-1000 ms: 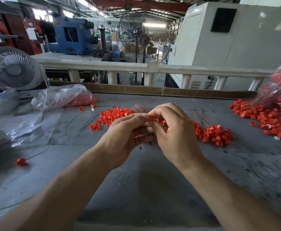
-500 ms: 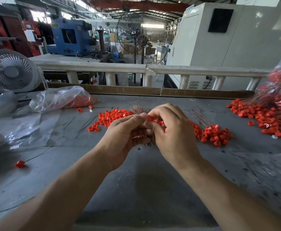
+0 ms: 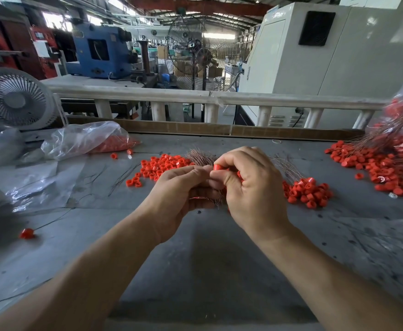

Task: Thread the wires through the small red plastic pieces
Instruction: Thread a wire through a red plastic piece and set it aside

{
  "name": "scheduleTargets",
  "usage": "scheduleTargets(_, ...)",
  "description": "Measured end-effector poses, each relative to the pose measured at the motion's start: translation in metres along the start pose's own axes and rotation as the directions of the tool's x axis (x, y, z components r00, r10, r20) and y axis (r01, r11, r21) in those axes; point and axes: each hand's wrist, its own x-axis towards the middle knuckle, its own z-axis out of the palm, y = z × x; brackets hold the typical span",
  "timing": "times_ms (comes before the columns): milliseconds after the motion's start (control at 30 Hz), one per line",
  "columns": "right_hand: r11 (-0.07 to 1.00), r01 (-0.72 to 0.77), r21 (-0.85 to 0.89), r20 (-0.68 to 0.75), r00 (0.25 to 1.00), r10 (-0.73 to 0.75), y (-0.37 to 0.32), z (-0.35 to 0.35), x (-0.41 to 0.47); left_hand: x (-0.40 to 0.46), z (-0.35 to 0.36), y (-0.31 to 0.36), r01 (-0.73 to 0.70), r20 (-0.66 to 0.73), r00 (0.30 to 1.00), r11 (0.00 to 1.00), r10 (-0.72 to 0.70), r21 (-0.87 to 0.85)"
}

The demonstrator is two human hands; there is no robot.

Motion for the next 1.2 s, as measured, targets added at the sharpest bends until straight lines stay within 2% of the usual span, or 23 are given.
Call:
scheduleTargets(167, 0.998, 0.038, 0.041, 0.047, 0.998, -0.040, 0.000, 0.000, 0.001, -0.001, -0.001, 0.001, 0.012, 0.034, 0.999, 1.000, -0.012, -0.003)
scheduleTargets(333, 0.998, 0.061, -0.018, 0.064, 0.996, -0.060, -0.002, -0.002, 0.000, 0.001, -0.001, -0.001, 0.050, 0.082, 0.996, 0.998, -0.047, -0.039)
scheduleTargets(467, 0.996, 0.090, -0.023, 0.102, 0.991, -0.088, -0.003, -0.003, -0.002, 0.002, -0.002, -0.001, 0.028, 0.102, 0.995, 0.997, -0.020, -0.068)
scheduleTargets(700, 0.998, 0.024, 0.053, 0.120, 0.992, -0.030, 0.000, 0.000, -0.006, 0.005, -0.004, -0.002, -0.093, -0.022, 0.996, 0.991, 0.092, -0.091)
scheduleTargets(900, 0.999, -0.045, 0.027, 0.152, 0.988, 0.040, 0.001, 0.003, -0.007, 0.007, -0.007, -0.003, -0.194, -0.106, 0.975, 0.981, 0.194, 0.008)
scheduleTargets(1200, 0.986, -0.139, 0.092, 0.228, 0.967, 0.115, -0.001, 0.003, -0.007, 0.010, -0.012, -0.006, -0.215, -0.126, 0.967, 0.975, 0.219, 0.048)
